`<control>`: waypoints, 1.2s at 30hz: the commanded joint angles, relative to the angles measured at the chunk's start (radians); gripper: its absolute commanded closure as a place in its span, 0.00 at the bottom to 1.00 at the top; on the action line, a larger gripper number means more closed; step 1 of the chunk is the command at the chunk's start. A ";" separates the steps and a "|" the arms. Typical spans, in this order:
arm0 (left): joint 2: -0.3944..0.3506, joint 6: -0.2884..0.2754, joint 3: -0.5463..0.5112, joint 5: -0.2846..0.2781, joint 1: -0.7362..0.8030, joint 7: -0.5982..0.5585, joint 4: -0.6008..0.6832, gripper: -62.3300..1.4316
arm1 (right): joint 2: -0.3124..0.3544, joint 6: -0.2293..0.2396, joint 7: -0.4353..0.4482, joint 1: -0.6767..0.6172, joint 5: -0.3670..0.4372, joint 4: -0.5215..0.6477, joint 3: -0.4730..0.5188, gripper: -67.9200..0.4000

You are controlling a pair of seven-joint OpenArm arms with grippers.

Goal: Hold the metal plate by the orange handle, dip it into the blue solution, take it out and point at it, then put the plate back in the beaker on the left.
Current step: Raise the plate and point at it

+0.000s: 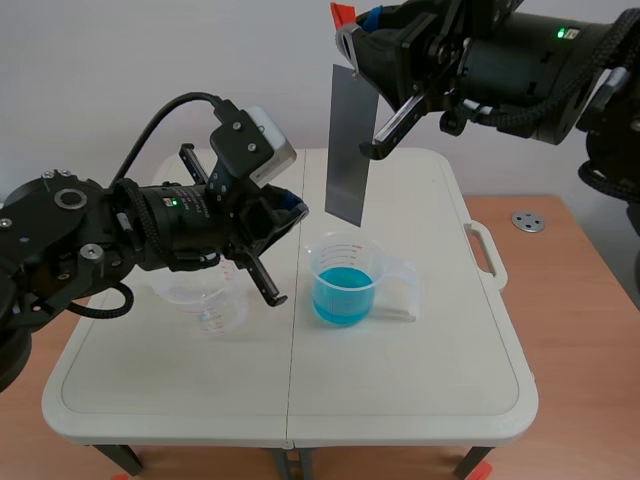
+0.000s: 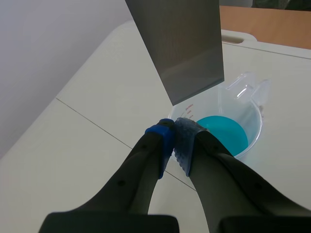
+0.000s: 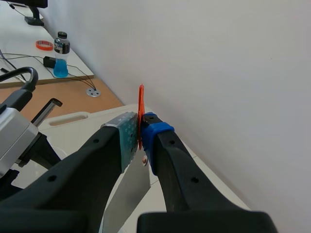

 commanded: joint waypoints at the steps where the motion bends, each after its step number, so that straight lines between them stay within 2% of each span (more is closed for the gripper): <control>1: 0.002 0.005 0.000 -0.006 -0.011 -0.010 0.006 0.95 | 0.008 0.005 0.015 0.015 0.018 0.019 0.002 0.97; 14: -0.008 0.006 0.000 -0.009 -0.001 -0.010 0.006 0.95 | 0.007 0.005 0.015 0.015 0.019 0.019 0.002 0.97; 18: -0.055 0.061 -0.031 -0.017 0.060 -0.025 0.047 0.95 | 0.007 0.005 0.015 0.015 0.019 0.019 0.002 0.97; 26: -0.193 0.070 -0.188 -0.027 0.303 -0.027 0.246 0.95 | 0.007 0.005 0.015 0.015 0.019 0.019 0.002 0.97; 30: -0.254 0.109 -0.301 -0.076 0.451 -0.034 0.328 0.95 | 0.007 0.005 0.015 0.015 0.019 0.019 0.002 0.97; 33: -0.290 0.115 -0.395 -0.103 0.576 -0.067 0.376 0.95 | 0.007 0.005 0.015 0.015 0.019 0.019 0.002 0.97; 36: -0.313 0.115 -0.479 -0.102 0.702 -0.114 0.406 0.95 | 0.007 0.005 0.015 0.015 0.019 0.019 0.002 0.97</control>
